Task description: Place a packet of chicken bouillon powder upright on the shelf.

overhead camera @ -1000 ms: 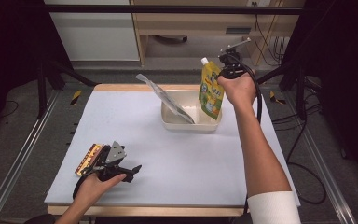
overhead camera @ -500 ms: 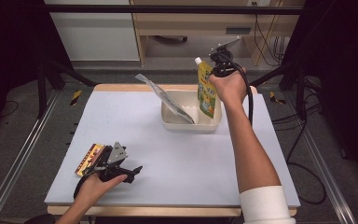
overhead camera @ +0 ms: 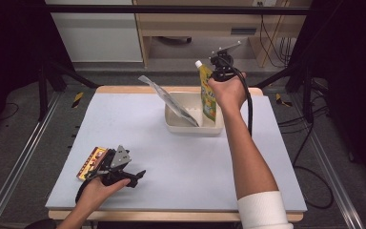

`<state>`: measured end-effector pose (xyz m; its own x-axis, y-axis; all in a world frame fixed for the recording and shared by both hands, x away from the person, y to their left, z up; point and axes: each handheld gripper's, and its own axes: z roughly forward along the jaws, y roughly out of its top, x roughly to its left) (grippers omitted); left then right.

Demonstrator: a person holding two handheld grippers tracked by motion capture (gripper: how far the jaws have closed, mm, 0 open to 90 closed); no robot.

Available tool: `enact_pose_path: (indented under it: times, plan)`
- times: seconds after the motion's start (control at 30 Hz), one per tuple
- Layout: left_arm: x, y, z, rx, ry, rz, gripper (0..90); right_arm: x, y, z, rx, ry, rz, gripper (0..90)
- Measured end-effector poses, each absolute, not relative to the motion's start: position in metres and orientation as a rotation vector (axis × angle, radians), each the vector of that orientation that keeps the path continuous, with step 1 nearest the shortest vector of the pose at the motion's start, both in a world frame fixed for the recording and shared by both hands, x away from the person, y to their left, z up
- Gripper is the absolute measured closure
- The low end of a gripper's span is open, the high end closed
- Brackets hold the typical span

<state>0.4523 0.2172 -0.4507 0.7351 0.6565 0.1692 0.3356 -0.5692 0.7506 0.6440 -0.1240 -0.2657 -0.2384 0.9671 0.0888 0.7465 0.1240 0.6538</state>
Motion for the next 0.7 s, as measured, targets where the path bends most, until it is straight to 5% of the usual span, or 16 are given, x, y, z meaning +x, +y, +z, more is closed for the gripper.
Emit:
enact_pose_path:
  times: [0.7]
  plan:
    - [0.451,0.212,-0.453,2.225,0.726,0.564,6.2,0.641,-0.131,-0.291,1.645,1.986,0.941,90.0]
